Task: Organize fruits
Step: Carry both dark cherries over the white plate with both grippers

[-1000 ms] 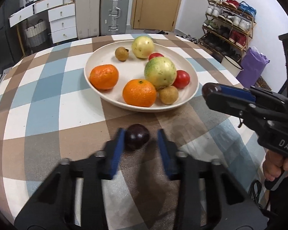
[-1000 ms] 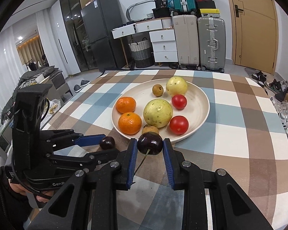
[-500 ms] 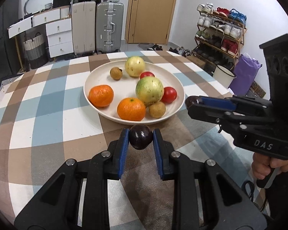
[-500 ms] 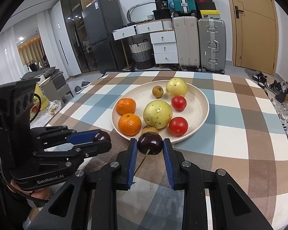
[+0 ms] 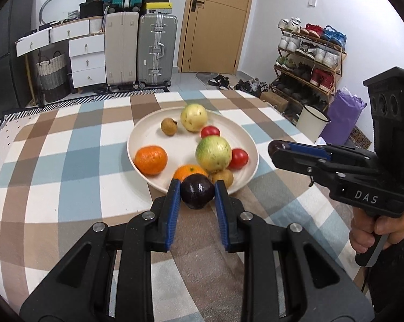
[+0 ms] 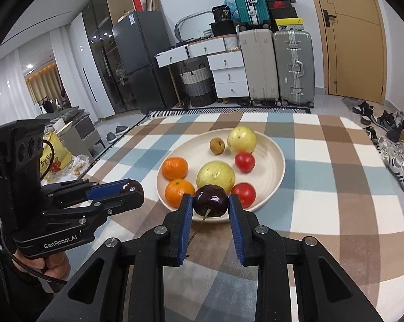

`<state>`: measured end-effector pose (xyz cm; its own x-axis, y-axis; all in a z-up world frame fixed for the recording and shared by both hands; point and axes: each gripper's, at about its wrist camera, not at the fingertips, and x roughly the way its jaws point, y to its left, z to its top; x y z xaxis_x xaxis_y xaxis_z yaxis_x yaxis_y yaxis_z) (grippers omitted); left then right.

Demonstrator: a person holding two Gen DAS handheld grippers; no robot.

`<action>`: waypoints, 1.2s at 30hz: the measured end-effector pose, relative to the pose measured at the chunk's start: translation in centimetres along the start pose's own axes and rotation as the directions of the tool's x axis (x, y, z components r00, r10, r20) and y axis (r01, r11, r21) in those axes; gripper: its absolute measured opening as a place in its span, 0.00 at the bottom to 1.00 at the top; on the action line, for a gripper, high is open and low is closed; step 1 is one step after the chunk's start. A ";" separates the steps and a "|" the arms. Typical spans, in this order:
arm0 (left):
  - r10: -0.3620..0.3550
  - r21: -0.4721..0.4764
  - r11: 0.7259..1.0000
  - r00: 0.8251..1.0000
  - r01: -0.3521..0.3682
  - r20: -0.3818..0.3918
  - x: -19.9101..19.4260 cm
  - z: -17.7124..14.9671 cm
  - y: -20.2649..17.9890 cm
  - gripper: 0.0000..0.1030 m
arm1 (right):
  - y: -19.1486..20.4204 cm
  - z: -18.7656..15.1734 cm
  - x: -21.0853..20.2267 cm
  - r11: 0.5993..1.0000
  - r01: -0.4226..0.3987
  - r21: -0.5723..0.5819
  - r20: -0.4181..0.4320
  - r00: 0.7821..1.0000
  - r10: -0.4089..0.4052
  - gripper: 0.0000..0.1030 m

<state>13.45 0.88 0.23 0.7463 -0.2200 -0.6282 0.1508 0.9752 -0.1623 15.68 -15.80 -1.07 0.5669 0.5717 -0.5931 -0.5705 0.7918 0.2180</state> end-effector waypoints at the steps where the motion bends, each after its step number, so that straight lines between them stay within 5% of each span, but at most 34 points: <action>1: -0.002 -0.001 1.000 1.000 0.002 0.006 -0.2 0.3 0.0 0.22 | -0.1 0.2 0.0 1.000 0.002 0.000 0.001 1.000 -0.002 0.27; 25: 0.023 -0.014 1.000 0.999 -0.022 0.045 3.0 6.4 1.4 0.22 | -3.2 5.4 2.3 0.999 0.033 -0.016 0.002 0.999 -0.033 0.27; 36: 0.036 -0.013 0.999 0.999 -0.035 0.005 7.2 5.4 2.2 0.22 | -4.6 4.4 4.5 0.999 0.049 0.018 -0.024 0.999 -0.049 0.27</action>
<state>22.66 1.60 -0.53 0.7542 -0.1850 -0.6301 0.1158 0.9819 -0.1498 23.43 -15.89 -1.36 0.5796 0.5268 -0.6217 -0.5311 0.8229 0.2022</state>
